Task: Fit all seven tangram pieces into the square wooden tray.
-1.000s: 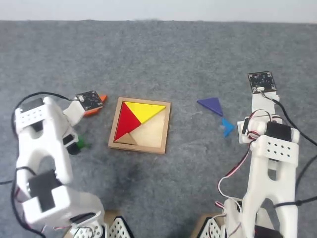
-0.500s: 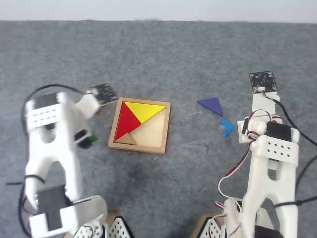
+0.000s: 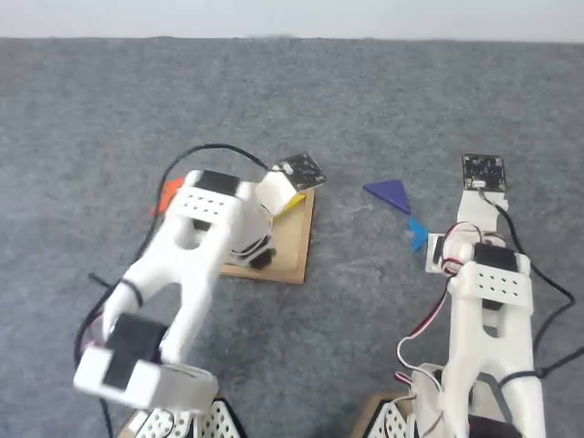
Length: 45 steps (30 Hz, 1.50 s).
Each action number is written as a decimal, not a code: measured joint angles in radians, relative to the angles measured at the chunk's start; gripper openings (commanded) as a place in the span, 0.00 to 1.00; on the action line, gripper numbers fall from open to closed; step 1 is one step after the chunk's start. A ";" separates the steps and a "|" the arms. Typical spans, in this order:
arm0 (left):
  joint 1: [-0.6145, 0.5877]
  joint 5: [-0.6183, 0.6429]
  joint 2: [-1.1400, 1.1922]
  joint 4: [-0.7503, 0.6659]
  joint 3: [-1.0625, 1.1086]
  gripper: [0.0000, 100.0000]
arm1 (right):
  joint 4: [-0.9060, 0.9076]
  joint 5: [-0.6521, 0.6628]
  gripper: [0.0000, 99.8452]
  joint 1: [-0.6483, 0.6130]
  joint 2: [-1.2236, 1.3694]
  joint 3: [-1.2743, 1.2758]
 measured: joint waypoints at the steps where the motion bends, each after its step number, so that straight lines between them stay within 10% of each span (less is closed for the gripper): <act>1: 0.002 0.009 0.034 -0.005 -0.006 0.08 | -0.008 -0.002 0.03 -0.003 0.000 0.000; 45: 0.011 0.040 0.078 0.106 -0.161 0.24 | -0.028 -0.002 0.03 -0.031 0.000 0.008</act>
